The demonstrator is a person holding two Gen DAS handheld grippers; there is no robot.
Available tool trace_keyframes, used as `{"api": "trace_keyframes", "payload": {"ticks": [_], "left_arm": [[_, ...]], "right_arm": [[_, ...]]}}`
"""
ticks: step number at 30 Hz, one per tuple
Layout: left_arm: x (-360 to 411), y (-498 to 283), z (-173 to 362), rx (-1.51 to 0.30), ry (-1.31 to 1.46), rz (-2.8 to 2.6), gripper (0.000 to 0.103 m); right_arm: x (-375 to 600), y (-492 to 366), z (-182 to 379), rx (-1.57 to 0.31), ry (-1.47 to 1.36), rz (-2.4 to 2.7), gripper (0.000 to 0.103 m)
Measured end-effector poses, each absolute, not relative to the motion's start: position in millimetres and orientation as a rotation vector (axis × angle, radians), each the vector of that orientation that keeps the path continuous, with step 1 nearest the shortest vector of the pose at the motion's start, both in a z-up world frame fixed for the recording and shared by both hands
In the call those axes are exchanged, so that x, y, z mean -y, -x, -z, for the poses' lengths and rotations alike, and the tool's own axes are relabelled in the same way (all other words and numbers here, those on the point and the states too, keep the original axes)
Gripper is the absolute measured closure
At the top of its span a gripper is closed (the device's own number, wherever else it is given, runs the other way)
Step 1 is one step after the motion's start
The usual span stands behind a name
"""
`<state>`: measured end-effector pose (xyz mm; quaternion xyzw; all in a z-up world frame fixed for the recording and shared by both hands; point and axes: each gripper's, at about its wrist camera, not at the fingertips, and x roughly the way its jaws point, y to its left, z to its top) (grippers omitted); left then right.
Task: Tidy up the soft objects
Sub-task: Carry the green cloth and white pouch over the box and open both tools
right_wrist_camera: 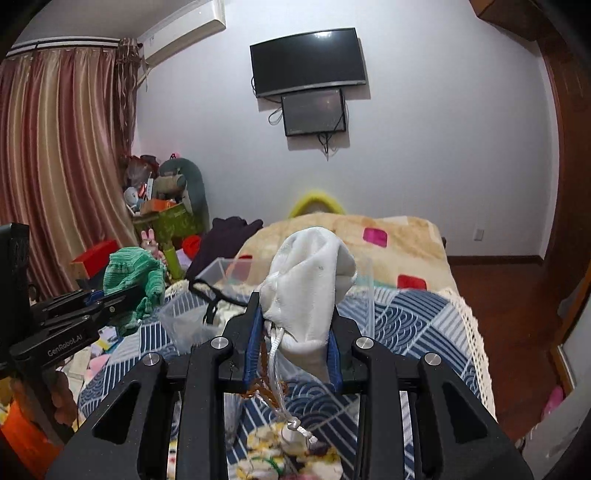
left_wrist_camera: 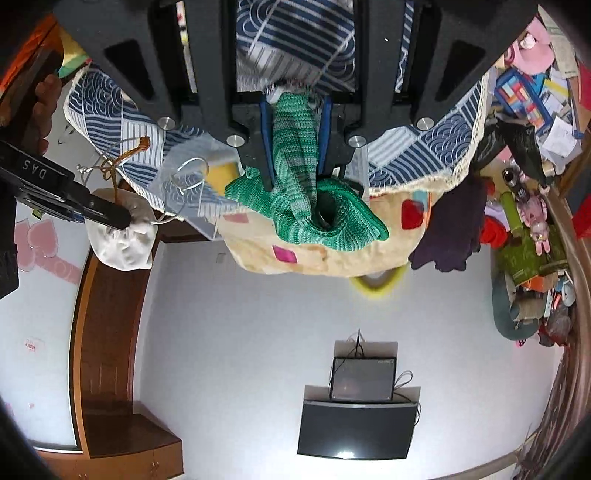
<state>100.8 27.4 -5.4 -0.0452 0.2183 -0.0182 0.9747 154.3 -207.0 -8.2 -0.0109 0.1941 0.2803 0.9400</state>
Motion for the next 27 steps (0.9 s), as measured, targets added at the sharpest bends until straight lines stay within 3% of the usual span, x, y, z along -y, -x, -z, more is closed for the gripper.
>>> {"api": "trace_keyframes", "payload": {"ticks": [14, 27], "left_arm": [[-30.5, -143.5, 9.5, -0.461, 0.123, 0.027, 0.083], [-28.2, -184.8, 40.5, -0.584, 0.123, 0.044, 0.083]], "right_arm": [[189.2, -186.6, -8.5, -0.351, 0.064, -0.523, 0.076], [171.7, -212.5, 27.5, -0.469, 0.134, -0.495, 0.076]]}}
